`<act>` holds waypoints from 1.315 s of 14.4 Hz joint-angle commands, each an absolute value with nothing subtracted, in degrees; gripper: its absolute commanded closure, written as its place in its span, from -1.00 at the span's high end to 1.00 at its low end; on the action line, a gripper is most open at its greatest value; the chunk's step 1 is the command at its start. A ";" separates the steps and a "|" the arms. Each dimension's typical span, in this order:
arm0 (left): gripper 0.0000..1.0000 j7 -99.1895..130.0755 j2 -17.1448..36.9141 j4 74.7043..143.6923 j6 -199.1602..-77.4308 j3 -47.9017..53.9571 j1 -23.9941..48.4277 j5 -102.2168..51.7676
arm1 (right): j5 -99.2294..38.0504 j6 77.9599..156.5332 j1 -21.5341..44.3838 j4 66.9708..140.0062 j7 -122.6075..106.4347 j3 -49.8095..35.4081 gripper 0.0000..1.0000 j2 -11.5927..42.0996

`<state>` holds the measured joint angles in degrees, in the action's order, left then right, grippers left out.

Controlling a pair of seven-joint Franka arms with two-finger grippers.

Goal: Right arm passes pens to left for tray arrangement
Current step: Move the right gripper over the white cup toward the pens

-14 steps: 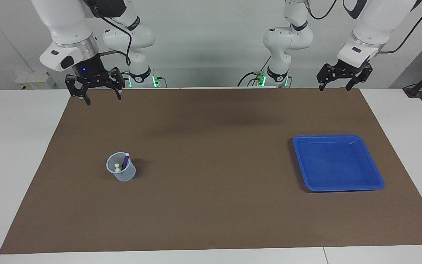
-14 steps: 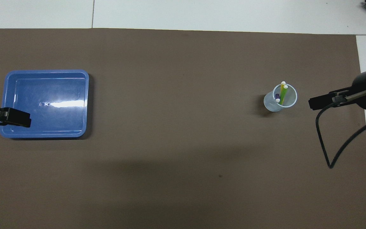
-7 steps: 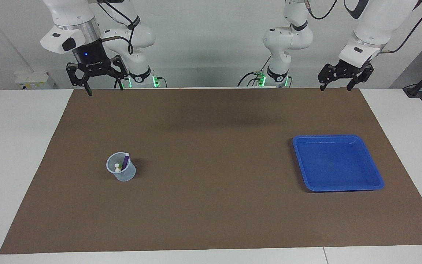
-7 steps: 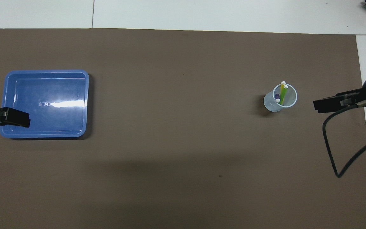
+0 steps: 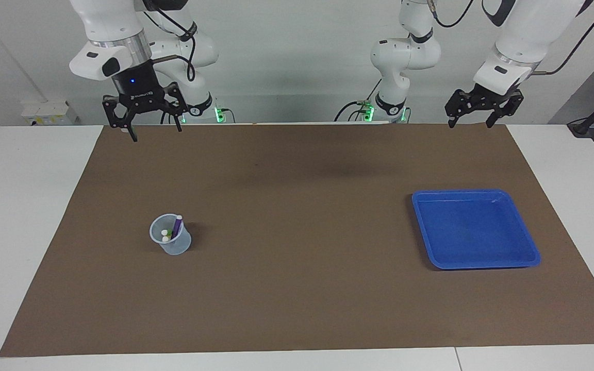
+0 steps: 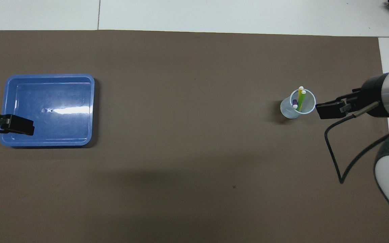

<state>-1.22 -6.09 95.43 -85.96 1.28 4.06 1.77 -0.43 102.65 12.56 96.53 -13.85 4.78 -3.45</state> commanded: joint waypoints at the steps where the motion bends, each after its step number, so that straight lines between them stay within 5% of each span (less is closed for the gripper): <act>1: 1.00 -1.67 -7.56 96.86 -86.13 1.32 4.13 1.67 | -2.28 105.90 12.13 98.96 -15.21 4.83 1.00 -1.59; 11: 1.00 -1.84 -7.65 96.94 -86.05 1.41 4.22 1.67 | -2.29 110.13 10.81 99.40 -14.85 4.83 1.00 8.35; 16: 1.00 -1.06 -7.65 97.12 -86.40 1.41 4.22 1.67 | -2.29 123.62 12.56 108.44 -14.85 4.66 1.00 9.92; 19: 1.00 -1.05 -7.65 97.03 -86.40 1.49 4.66 1.67 | -2.20 124.10 12.13 108.72 -15.82 4.66 1.00 10.55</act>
